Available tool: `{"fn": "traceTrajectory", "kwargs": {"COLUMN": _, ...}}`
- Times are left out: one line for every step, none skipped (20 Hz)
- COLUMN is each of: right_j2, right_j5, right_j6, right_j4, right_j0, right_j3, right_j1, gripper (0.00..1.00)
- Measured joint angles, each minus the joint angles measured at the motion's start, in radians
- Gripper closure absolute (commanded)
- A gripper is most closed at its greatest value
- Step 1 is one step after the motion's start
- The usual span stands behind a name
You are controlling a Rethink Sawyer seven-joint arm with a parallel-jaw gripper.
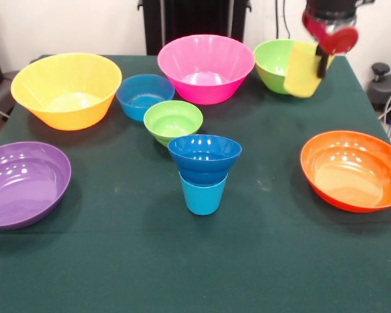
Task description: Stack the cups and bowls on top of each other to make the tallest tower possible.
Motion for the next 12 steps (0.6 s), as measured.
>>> {"fn": "traceTrajectory", "kwargs": {"right_j2": -0.001, "right_j5": 0.047, "right_j6": 0.000, "right_j4": -0.014, "right_j0": -0.007, "right_j3": -0.013, "right_j1": -0.024, "gripper": 1.00}}
{"fn": "traceTrajectory", "kwargs": {"right_j2": -0.001, "right_j5": 0.079, "right_j6": 0.000, "right_j4": -0.021, "right_j0": -0.013, "right_j3": -0.022, "right_j1": -0.040, "gripper": 1.00}}
{"fn": "traceTrajectory", "kwargs": {"right_j2": -0.001, "right_j5": 0.111, "right_j6": 0.000, "right_j4": -0.027, "right_j0": -0.020, "right_j3": -0.033, "right_j1": -0.056, "gripper": 1.00}}
{"fn": "traceTrajectory", "kwargs": {"right_j2": -0.001, "right_j5": 0.151, "right_j6": 0.000, "right_j4": -0.034, "right_j0": -0.028, "right_j3": -0.047, "right_j1": -0.074, "gripper": 1.00}}
{"fn": "traceTrajectory", "kwargs": {"right_j2": -0.001, "right_j5": 0.226, "right_j6": 0.000, "right_j4": -0.044, "right_j0": -0.045, "right_j3": -0.079, "right_j1": -0.108, "gripper": 1.00}}
{"fn": "traceTrajectory", "kwargs": {"right_j2": -0.001, "right_j5": 0.254, "right_j6": 0.000, "right_j4": -0.048, "right_j0": -0.052, "right_j3": -0.093, "right_j1": -0.120, "gripper": 1.00}}
{"fn": "traceTrajectory", "kwargs": {"right_j2": -0.001, "right_j5": 0.274, "right_j6": 0.000, "right_j4": -0.051, "right_j0": -0.058, "right_j3": -0.103, "right_j1": -0.129, "gripper": 1.00}}
{"fn": "traceTrajectory", "kwargs": {"right_j2": -0.001, "right_j5": 0.292, "right_j6": 0.000, "right_j4": -0.055, "right_j0": -0.063, "right_j3": -0.115, "right_j1": -0.137, "gripper": 1.00}}
{"fn": "traceTrajectory", "kwargs": {"right_j2": -0.001, "right_j5": 0.345, "right_j6": 0.000, "right_j4": -0.064, "right_j0": -0.080, "right_j3": -0.149, "right_j1": -0.159, "gripper": 1.00}}
{"fn": "traceTrajectory", "kwargs": {"right_j2": -0.002, "right_j5": 0.366, "right_j6": 0.000, "right_j4": -0.068, "right_j0": -0.088, "right_j3": -0.165, "right_j1": -0.167, "gripper": 1.00}}
{"fn": "traceTrajectory", "kwargs": {"right_j2": -0.001, "right_j5": 0.382, "right_j6": 0.000, "right_j4": -0.072, "right_j0": -0.096, "right_j3": -0.178, "right_j1": -0.174, "gripper": 1.00}}
{"fn": "traceTrajectory", "kwargs": {"right_j2": -0.001, "right_j5": 0.398, "right_j6": 0.000, "right_j4": -0.075, "right_j0": -0.104, "right_j3": -0.192, "right_j1": -0.180, "gripper": 1.00}}
